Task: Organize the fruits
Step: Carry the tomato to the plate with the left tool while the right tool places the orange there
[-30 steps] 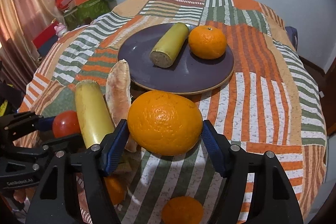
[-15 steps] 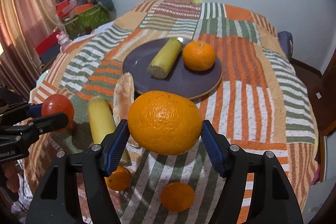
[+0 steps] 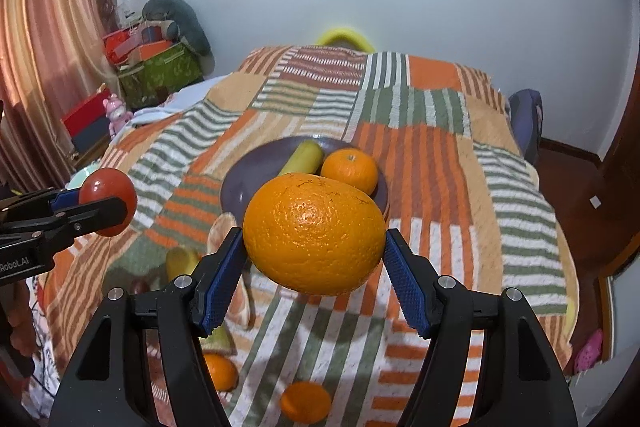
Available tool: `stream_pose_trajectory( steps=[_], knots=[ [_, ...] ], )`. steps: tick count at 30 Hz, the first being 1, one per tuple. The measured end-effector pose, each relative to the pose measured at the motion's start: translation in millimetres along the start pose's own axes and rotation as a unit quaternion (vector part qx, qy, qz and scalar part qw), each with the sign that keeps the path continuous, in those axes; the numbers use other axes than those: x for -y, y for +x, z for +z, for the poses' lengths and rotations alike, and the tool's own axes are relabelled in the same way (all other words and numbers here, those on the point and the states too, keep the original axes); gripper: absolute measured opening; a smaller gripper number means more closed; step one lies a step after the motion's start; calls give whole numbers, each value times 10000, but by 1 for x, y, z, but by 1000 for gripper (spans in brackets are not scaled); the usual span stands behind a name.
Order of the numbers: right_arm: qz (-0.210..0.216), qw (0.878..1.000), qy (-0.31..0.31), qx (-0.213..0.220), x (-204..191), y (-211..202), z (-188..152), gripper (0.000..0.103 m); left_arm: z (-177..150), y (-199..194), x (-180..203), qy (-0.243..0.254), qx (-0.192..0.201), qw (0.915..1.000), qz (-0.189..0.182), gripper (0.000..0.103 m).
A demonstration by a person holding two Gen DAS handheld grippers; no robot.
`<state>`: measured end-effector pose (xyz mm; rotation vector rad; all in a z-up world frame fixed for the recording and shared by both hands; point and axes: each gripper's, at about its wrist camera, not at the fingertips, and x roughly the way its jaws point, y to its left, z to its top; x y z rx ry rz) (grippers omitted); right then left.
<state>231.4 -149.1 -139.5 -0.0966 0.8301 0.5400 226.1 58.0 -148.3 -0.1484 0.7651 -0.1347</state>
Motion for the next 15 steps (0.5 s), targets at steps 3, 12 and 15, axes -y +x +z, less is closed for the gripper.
stream_pose_trajectory(
  steps=[3, 12, 15],
  knots=[
    [-43, 10000, -45, 75, 3, 3, 7, 66, 9, 6, 2, 68, 67, 10000, 29, 46],
    [-81, 9998, -108, 136, 9, 20, 20, 66, 28, 31, 0, 59, 66, 10000, 13, 46],
    [-84, 9998, -119, 117, 10, 28, 23, 66, 34, 41, 1, 74, 49, 10000, 0, 46]
  ],
)
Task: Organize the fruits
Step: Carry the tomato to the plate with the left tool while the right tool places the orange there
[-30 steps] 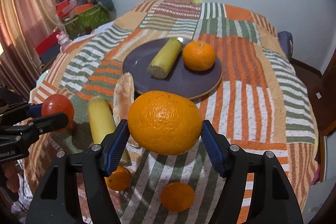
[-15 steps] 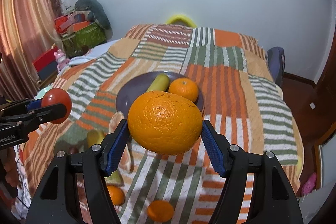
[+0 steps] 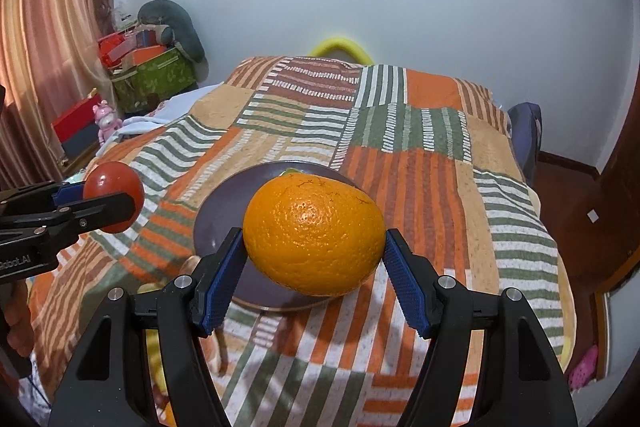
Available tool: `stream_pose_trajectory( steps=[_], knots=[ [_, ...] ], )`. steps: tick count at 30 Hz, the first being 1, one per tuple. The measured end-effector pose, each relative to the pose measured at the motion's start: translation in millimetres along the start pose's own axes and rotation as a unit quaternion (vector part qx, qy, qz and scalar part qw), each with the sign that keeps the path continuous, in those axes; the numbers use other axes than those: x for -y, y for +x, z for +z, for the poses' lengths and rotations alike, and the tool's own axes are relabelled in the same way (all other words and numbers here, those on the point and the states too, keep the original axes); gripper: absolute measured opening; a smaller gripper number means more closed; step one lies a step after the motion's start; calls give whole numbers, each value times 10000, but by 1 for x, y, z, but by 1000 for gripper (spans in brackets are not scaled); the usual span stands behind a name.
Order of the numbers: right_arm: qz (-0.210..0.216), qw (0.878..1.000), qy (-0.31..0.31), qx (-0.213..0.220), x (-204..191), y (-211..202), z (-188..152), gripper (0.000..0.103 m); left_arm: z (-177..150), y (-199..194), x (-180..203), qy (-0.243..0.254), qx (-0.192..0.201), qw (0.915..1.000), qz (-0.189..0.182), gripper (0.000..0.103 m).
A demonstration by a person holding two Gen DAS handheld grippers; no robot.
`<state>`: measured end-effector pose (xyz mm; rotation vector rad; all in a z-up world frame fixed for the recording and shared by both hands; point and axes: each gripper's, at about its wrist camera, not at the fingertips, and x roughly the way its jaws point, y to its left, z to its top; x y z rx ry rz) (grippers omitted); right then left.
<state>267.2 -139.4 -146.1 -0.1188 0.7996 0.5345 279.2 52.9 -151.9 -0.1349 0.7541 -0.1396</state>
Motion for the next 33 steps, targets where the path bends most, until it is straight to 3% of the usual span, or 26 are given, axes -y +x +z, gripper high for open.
stream_pose_trajectory(
  steps=[11, 20, 33],
  knots=[
    [25, 9998, -132, -123, 1, 34, 9, 66, 20, 45, -4, 98, -115, 9999, 42, 46],
    [155, 9989, -73, -436, 2, 53, -5, 66, 13, 94, -23, -232, -687, 9973, -111, 46],
    [271, 9970, -295, -662, -5, 68, -12, 67, 8, 120, -24, -253, -886, 9957, 43, 46]
  ],
)
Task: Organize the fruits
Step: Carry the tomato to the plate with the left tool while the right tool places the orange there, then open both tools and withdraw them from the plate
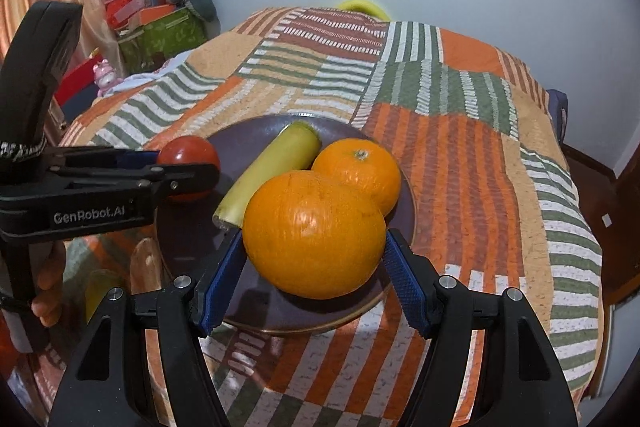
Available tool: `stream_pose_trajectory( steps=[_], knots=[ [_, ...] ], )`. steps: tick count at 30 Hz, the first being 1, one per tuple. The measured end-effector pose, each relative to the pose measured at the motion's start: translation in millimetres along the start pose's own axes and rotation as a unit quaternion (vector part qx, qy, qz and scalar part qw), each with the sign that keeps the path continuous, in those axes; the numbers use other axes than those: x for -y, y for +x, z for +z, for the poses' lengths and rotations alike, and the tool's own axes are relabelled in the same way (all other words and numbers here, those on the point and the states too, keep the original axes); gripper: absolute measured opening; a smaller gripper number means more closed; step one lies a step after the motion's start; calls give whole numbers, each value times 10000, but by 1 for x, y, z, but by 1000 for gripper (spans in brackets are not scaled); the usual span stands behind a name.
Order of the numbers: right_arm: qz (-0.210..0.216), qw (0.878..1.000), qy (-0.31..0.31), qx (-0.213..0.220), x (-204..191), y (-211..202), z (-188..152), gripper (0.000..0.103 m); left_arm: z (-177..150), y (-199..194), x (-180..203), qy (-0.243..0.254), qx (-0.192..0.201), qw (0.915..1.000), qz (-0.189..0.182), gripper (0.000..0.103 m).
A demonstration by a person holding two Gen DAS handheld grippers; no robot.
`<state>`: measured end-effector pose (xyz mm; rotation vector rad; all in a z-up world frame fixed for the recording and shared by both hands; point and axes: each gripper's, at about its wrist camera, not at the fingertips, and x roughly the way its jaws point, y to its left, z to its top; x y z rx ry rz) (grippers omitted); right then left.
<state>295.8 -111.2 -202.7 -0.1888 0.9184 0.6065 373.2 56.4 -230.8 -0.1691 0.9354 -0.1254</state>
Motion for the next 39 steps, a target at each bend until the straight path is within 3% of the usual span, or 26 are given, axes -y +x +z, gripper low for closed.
stream_pose_trajectory(
  steps=[7, 11, 16, 19, 24, 39],
  knots=[
    [82, 9995, 24, -309, 0, 11, -5, 67, -2, 2, 4, 113, -133, 9998, -25, 48],
    [58, 9992, 45, -387, -1, 12, -4, 67, -2, -6, 7, 154, -40, 9999, -45, 68],
    [33, 9994, 114, -327, 2, 3, -5, 67, 2, -25, 7, 135, 167, 9997, 68, 69],
    [-87, 9998, 87, -134, 2, -12, -3, 75, 2, -39, 4, 34, 262, 9996, 37, 69],
    [-188, 9997, 110, 61, 3, -35, -3, 76, -3, -64, 4, -11, 402, 9992, 62, 69],
    [-453, 9980, 65, 434, -3, -108, -25, 76, -51, -115, 20, 47, 323, 9993, 201, 69]
  ],
)
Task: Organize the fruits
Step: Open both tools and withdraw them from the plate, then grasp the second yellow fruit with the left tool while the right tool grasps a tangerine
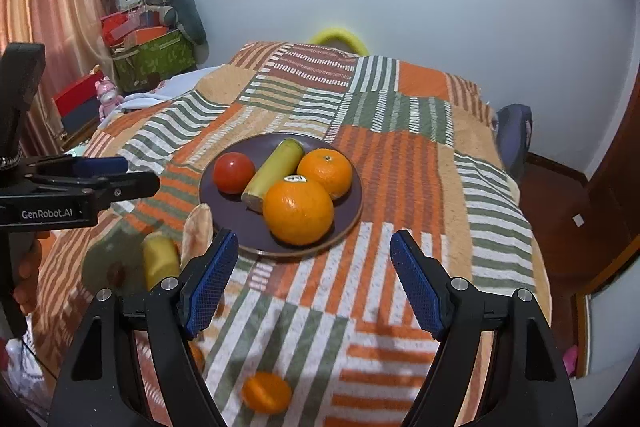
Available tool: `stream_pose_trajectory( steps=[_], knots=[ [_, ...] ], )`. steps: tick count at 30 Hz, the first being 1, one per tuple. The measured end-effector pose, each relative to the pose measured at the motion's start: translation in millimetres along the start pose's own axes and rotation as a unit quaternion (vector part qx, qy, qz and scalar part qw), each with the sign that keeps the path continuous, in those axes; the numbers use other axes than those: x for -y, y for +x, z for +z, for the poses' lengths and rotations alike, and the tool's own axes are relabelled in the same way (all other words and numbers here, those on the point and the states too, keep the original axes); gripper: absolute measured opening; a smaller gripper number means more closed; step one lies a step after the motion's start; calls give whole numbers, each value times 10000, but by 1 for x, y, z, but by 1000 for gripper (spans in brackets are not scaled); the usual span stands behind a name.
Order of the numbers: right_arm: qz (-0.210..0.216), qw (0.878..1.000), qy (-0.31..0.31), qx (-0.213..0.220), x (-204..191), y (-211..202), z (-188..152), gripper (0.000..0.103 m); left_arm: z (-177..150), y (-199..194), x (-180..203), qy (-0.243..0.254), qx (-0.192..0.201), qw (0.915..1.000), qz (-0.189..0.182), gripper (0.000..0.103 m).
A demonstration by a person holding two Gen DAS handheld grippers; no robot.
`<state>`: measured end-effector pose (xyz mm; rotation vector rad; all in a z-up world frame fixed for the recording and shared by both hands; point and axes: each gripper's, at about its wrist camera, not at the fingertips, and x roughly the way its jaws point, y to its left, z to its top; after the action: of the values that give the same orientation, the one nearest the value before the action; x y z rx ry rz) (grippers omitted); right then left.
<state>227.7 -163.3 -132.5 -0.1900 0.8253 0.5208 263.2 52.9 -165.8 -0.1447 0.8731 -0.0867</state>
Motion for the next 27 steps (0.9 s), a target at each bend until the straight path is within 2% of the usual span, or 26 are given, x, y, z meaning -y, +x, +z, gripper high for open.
stream_pose_trajectory(
  steps=[6, 14, 21, 27],
  knots=[
    [-46, 10000, -67, -8, -3, -21, -23, 76, -23, -19, 5, -1, 2, 10000, -18, 69],
    [-5, 9997, -37, -227, -13, -24, -55, 76, -52, -18, 9, -233, -258, 9992, -202, 69],
    [140, 9985, 119, -508, -17, -9, -76, 76, -71, 12, 18, -330, -695, 9967, -266, 71],
    [243, 9966, 247, -751, -13, 7, -90, 75, -78, 46, 22, -698, -1077, 9910, -378, 71]
  ],
)
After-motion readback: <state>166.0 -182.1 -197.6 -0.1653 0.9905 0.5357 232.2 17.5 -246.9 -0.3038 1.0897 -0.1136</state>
